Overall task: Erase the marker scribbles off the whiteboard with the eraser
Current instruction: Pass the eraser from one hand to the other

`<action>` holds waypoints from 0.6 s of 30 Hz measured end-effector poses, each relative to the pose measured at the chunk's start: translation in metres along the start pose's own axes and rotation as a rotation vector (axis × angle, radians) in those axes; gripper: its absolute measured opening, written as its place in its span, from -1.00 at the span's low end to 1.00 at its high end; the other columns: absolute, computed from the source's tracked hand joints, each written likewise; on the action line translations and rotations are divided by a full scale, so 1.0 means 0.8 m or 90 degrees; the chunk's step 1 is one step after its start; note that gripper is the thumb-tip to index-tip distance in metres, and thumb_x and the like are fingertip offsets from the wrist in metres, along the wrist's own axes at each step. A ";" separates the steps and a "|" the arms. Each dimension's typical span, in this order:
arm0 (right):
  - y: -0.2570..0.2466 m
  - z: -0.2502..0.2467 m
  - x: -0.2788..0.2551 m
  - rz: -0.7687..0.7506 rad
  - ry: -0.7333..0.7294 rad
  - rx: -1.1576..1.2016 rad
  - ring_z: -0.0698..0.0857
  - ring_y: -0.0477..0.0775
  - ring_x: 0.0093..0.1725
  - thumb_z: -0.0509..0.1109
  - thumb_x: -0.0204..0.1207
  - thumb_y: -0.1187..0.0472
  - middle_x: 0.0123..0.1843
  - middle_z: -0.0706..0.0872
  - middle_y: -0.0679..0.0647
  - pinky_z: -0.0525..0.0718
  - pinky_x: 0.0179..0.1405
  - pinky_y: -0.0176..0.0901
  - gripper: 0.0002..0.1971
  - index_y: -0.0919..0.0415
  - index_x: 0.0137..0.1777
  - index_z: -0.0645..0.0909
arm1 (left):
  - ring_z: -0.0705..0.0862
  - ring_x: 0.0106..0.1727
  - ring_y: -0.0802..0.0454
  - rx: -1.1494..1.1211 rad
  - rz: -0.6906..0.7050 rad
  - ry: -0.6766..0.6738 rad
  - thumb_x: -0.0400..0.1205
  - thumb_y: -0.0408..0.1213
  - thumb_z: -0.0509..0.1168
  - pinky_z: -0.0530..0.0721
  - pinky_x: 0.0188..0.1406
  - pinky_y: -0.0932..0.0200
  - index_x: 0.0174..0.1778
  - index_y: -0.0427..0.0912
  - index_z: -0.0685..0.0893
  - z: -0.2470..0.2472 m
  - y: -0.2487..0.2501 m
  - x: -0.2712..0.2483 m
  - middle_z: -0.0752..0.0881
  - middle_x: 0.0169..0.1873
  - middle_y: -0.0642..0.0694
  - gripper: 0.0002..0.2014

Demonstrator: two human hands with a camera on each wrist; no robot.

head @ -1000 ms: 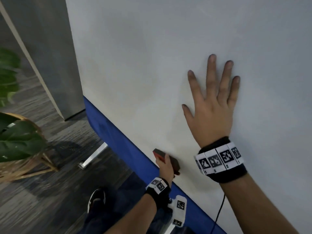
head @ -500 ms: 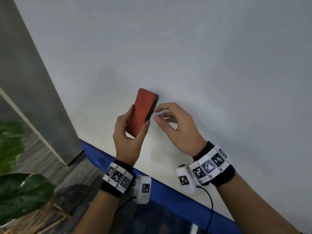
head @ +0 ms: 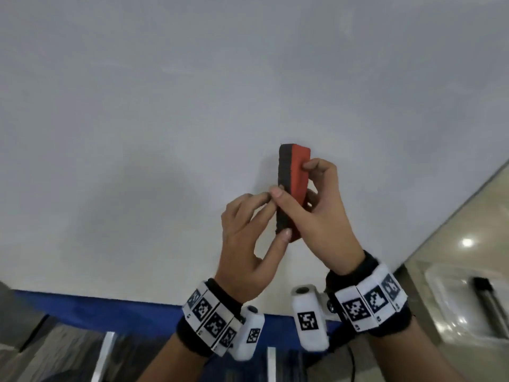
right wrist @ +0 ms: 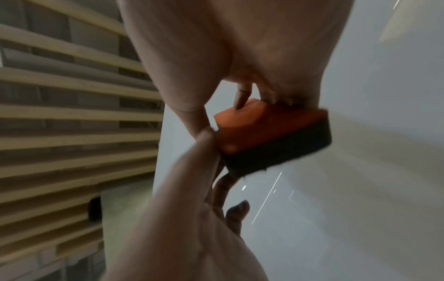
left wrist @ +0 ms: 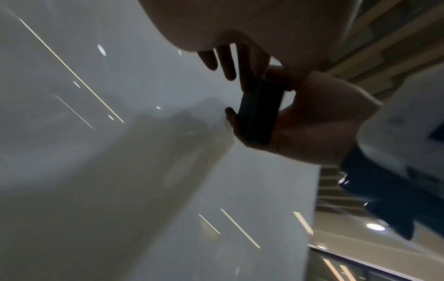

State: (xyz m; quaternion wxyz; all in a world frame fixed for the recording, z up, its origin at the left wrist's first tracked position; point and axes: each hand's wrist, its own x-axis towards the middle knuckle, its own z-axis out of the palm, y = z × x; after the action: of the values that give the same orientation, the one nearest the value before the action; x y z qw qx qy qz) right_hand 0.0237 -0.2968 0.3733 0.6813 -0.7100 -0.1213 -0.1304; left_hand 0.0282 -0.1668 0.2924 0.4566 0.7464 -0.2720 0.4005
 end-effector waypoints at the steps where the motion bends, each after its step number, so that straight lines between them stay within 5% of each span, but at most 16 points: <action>1: -0.001 -0.033 -0.010 -0.004 0.028 -0.015 0.76 -0.09 -0.07 0.56 0.58 0.29 0.19 0.66 -0.01 0.77 -0.11 -0.17 -0.51 0.14 0.35 0.34 | 0.52 0.41 -0.06 -0.035 0.020 -0.031 0.77 -0.10 0.23 0.45 0.44 -0.06 0.50 -0.16 0.57 0.022 0.016 0.000 0.60 0.37 -0.04 -0.60; 5: -0.007 -0.162 -0.049 -0.047 0.192 -0.084 0.67 -0.02 -0.13 0.57 0.52 0.25 0.23 0.56 0.24 0.70 -0.15 -0.23 -0.48 0.10 0.33 0.34 | 0.58 0.29 0.08 -0.107 -0.019 -0.145 0.74 -0.14 0.27 0.47 0.37 0.13 0.31 -0.05 0.74 0.098 0.055 -0.009 0.66 0.16 0.06 -0.73; 10: 0.030 -0.319 -0.086 -0.008 0.450 -0.303 0.73 0.01 -0.09 0.61 0.48 0.17 0.21 0.57 0.11 0.78 -0.13 0.02 -0.46 0.01 0.31 0.35 | 0.64 -0.02 0.10 -0.106 -0.093 -0.281 0.72 -0.23 0.39 0.62 0.09 0.05 -0.03 -0.05 0.75 0.175 0.012 -0.070 0.69 -0.13 0.10 -0.95; 12: 0.065 -0.368 -0.097 0.101 0.459 -0.448 0.72 0.23 0.06 0.65 0.46 0.07 0.28 0.56 0.22 0.78 0.03 0.21 -0.42 0.05 0.35 0.41 | 0.63 -0.06 0.15 -0.082 -0.144 -0.347 0.71 -0.14 0.40 0.62 0.07 0.06 -0.05 0.00 0.73 0.193 -0.019 -0.112 0.66 -0.17 0.13 -0.95; 15: 0.113 -0.407 -0.112 0.275 0.393 -0.557 0.65 0.42 0.21 0.65 0.48 0.14 0.37 0.50 0.35 0.62 0.22 0.10 -0.41 0.23 0.42 0.48 | 0.61 -0.09 0.19 -0.030 -0.246 -0.446 0.65 0.08 0.34 0.61 0.03 0.15 -0.07 0.10 0.74 0.201 -0.062 -0.177 0.64 -0.19 0.16 -0.83; 18: 0.149 -0.426 -0.130 0.406 0.318 -0.635 0.63 0.44 0.24 0.63 0.48 0.03 0.36 0.52 0.36 0.58 0.26 0.14 -0.39 0.24 0.42 0.49 | 0.61 -0.11 0.18 0.021 -0.340 -0.537 0.64 -0.02 0.43 0.61 -0.01 0.17 -0.14 0.20 0.71 0.188 -0.097 -0.225 0.66 -0.19 0.12 -0.94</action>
State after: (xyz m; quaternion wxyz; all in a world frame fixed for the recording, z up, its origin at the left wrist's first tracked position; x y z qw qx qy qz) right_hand -0.0388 -0.6417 0.2383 0.2826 -0.8910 0.3332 -0.1235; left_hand 0.0454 -0.2611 0.0649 0.3814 0.8942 -0.2260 -0.0625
